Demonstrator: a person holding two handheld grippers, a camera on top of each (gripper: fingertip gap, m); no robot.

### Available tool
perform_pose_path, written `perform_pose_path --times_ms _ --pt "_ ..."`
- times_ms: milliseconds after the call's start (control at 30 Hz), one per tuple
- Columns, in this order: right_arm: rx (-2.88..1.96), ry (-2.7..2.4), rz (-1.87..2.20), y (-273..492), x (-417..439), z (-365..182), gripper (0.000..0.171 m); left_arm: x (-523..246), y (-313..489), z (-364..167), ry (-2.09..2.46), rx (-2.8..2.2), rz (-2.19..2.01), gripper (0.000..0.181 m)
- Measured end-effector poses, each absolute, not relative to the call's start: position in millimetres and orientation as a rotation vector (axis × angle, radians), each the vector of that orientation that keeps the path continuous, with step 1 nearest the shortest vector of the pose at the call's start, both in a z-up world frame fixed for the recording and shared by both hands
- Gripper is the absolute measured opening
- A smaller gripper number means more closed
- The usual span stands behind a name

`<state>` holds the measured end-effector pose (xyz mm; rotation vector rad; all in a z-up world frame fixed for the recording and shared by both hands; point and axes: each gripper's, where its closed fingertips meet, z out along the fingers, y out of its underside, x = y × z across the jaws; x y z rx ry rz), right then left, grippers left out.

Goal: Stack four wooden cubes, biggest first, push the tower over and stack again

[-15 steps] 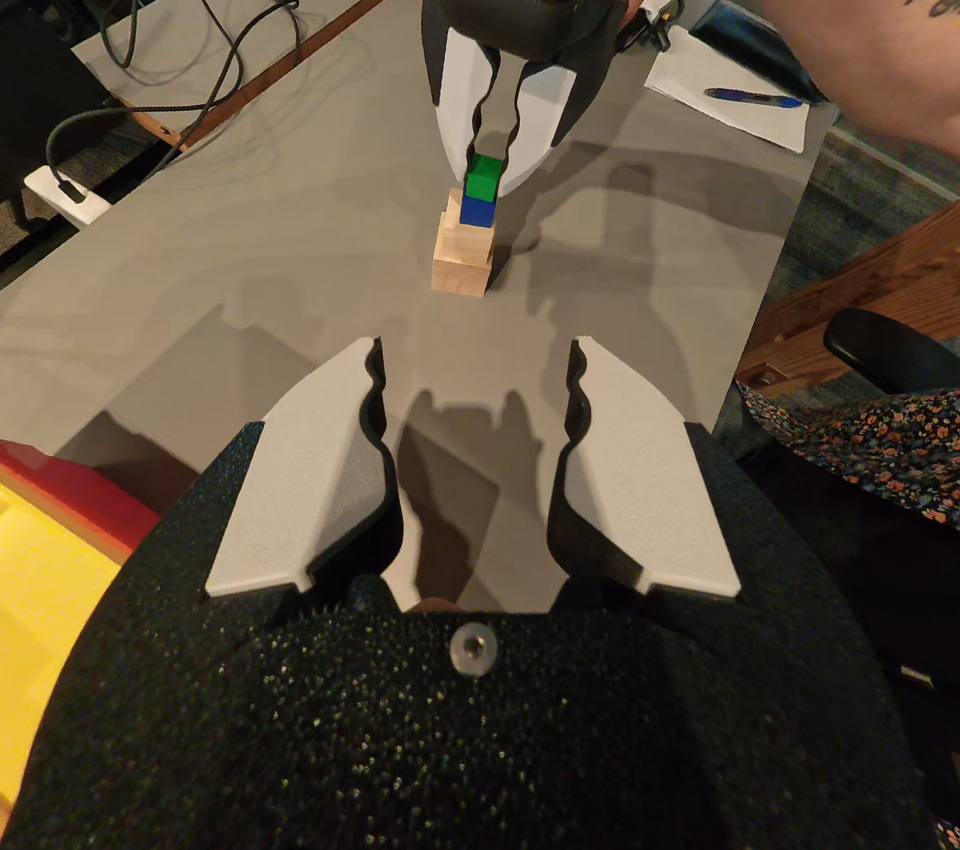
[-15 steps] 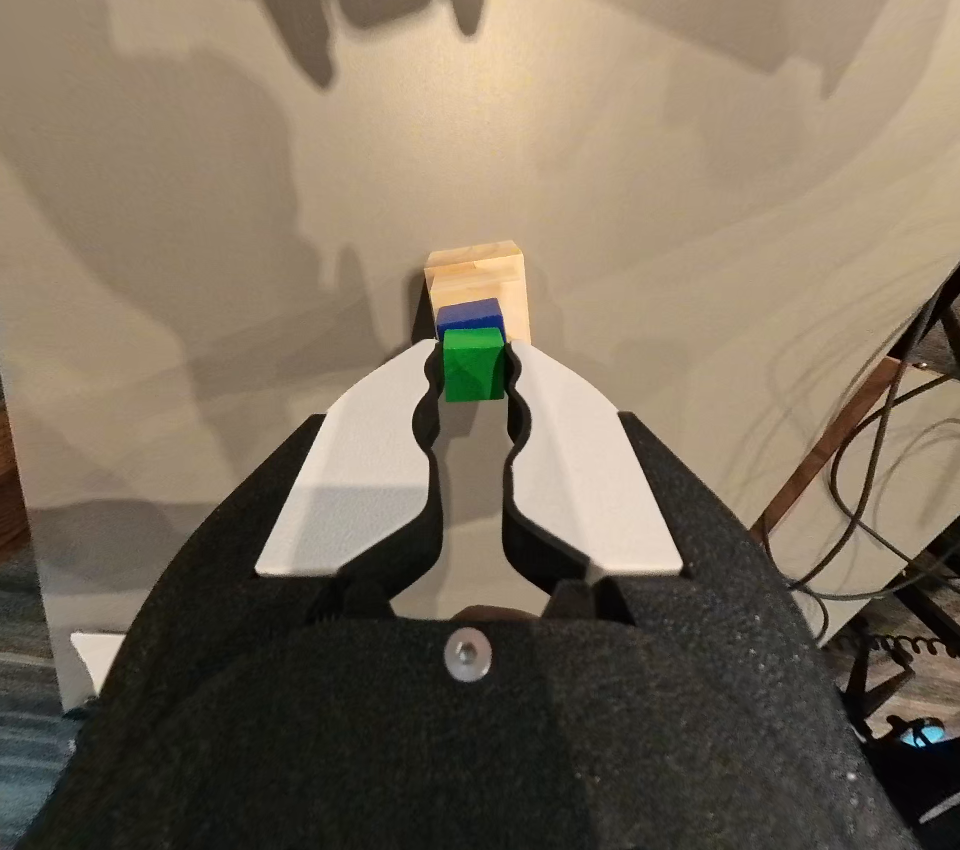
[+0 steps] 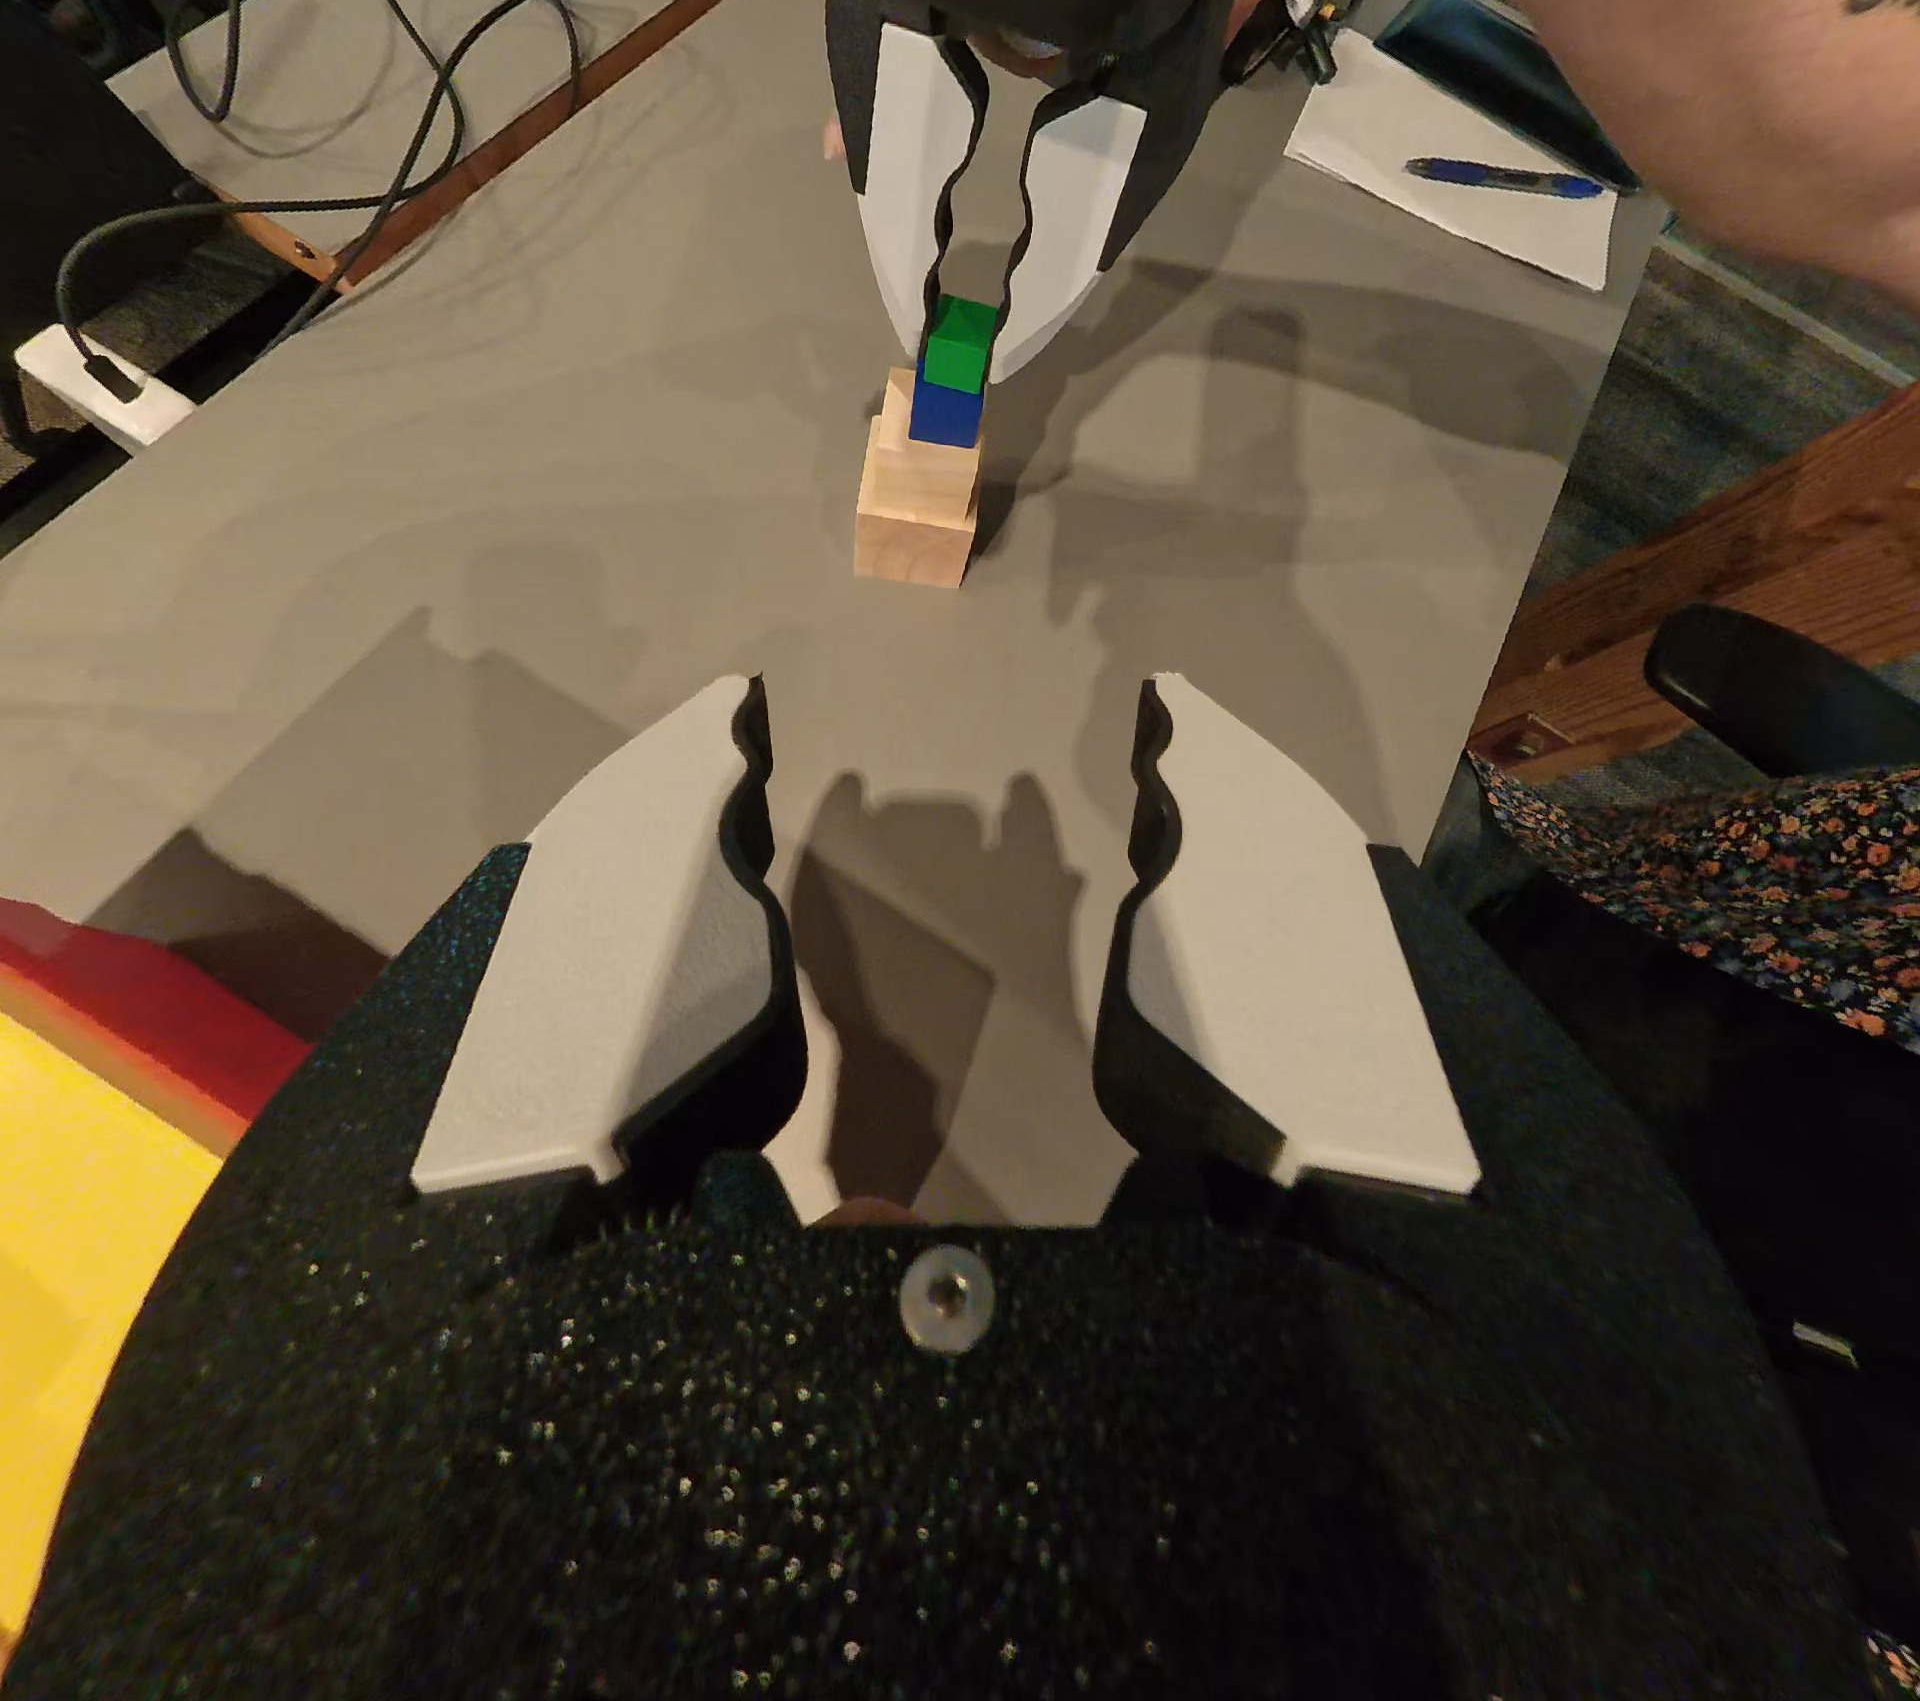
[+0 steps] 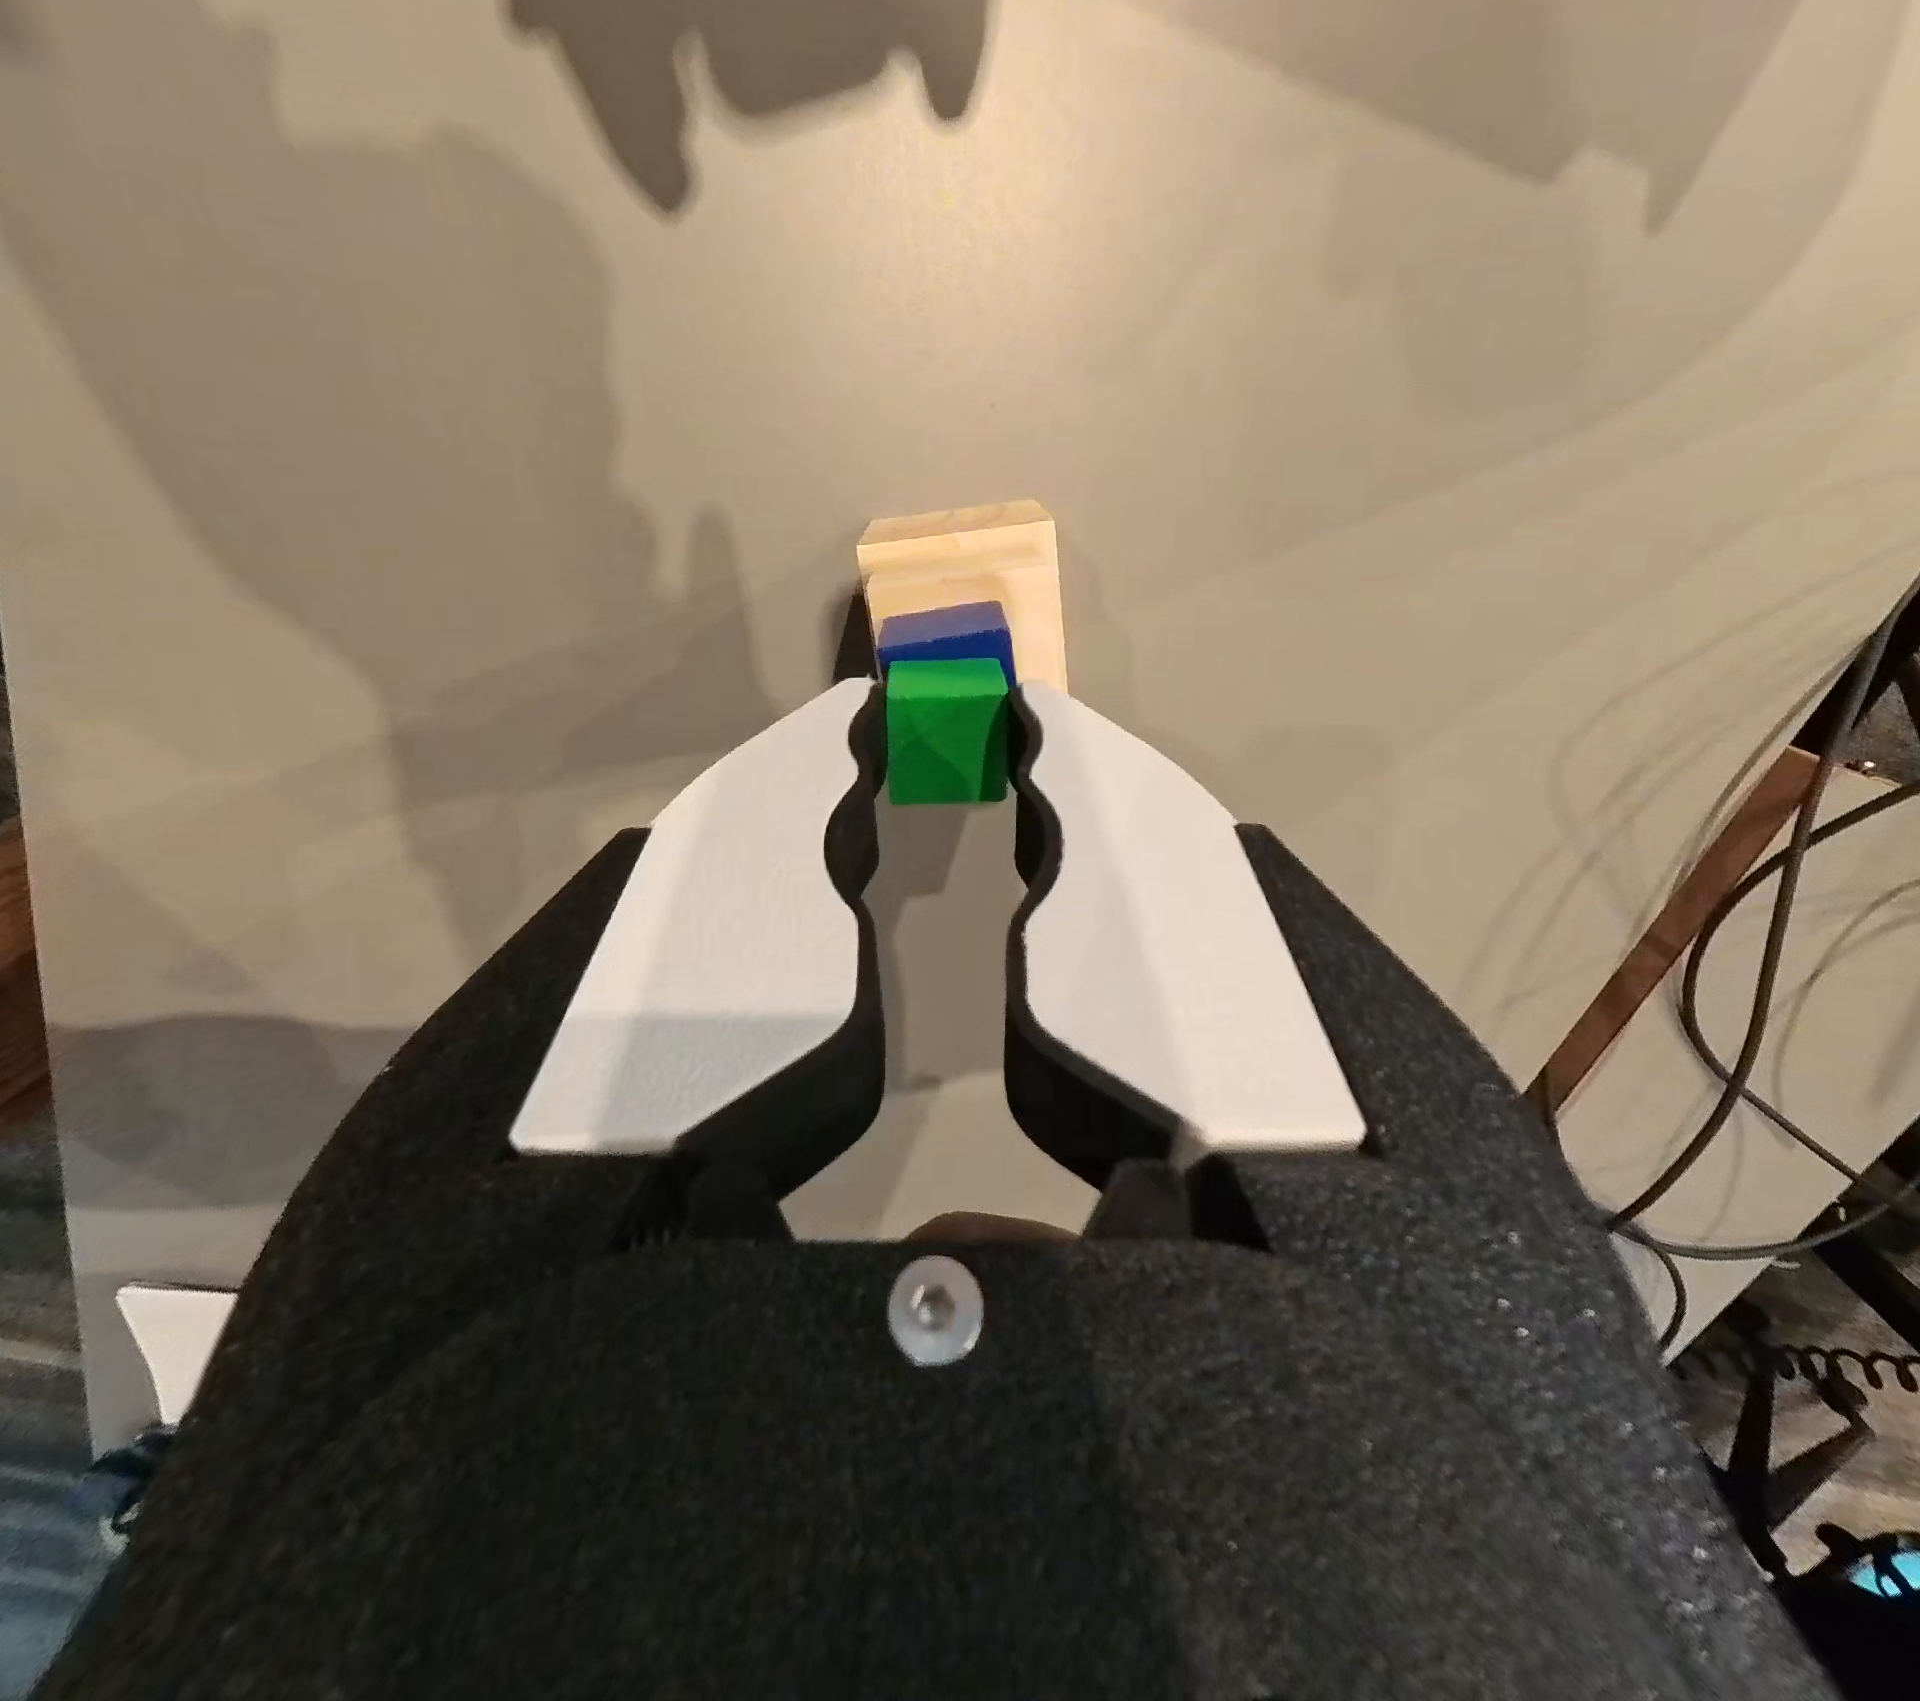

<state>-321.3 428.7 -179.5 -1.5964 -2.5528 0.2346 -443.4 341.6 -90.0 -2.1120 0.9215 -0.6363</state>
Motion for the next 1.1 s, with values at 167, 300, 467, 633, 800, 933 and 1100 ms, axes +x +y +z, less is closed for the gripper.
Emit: perform_pose_path --times_ms 167,300,467,633,800,933,1100 --pt "-1.599 -2.545 0.238 429.7 -320.9 -179.3 0.021 -442.5 341.8 -90.7 0.924 -2.113 -0.637 0.066" --pt "-1.594 -2.537 0.254 429.0 -322.5 -178.5 0.022 -441.9 341.8 -91.3 0.927 -2.114 -0.637 0.066" --pt "-1.597 -2.54 0.276 427.1 -322.4 -178.8 0.03 -441.5 341.9 -92.5 0.929 -2.118 -0.64 0.066" --pt "-1.59 -2.516 0.283 429.0 -324.5 -176.6 0.045 -441.4 342.0 -91.7 0.929 -2.114 -0.639 0.065" --pt "-1.601 -2.486 0.254 433.5 -324.3 -176.3 0.069 -441.7 342.4 -91.6 0.928 -2.113 -0.639 0.065" --pt "-1.612 -2.463 0.229 435.9 -323.7 -176.5 0.08 -442.0 342.8 -91.6 0.926 -2.112 -0.638 0.065" --pt "-1.61 -2.45 0.213 436.9 -323.8 -174.5 0.085 -441.4 342.2 -90.6 0.927 -2.108 -0.636 0.066"
